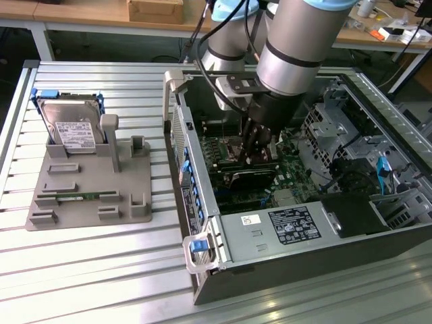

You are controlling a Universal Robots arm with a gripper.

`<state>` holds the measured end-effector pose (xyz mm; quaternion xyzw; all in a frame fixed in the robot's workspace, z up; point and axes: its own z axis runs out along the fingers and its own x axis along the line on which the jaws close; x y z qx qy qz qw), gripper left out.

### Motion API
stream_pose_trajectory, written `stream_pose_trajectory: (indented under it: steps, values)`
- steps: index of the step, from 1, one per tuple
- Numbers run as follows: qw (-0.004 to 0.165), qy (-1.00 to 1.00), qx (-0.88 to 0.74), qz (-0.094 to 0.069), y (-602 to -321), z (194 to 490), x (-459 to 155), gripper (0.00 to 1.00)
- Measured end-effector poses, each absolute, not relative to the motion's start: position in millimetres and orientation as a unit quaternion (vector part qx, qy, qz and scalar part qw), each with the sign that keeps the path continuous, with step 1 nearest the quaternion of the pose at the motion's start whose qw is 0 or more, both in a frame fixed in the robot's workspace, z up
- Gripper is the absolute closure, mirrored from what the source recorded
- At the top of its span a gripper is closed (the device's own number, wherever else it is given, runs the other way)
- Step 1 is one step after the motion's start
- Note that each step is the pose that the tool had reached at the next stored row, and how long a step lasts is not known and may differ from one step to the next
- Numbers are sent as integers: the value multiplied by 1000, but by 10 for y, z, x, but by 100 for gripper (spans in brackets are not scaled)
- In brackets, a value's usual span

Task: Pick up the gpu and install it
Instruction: 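Insert the gpu into the slot, then press down on the gpu until it lock into place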

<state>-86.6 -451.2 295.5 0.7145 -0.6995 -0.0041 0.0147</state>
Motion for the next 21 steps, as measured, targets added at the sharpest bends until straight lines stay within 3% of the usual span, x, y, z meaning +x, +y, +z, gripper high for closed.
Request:
stream_pose_trajectory:
  steps: [1, 3, 12, 21]
  values:
    - [15, -700, 714, -4, -4512, 2955, -848, 80]
    - [16, -699, 715, -6, -4512, 2953, -740, 89]
    - [21, -699, 714, -11, -4512, 2969, -456, 89]
    - [21, -699, 714, -11, -4512, 2857, -1037, 89]
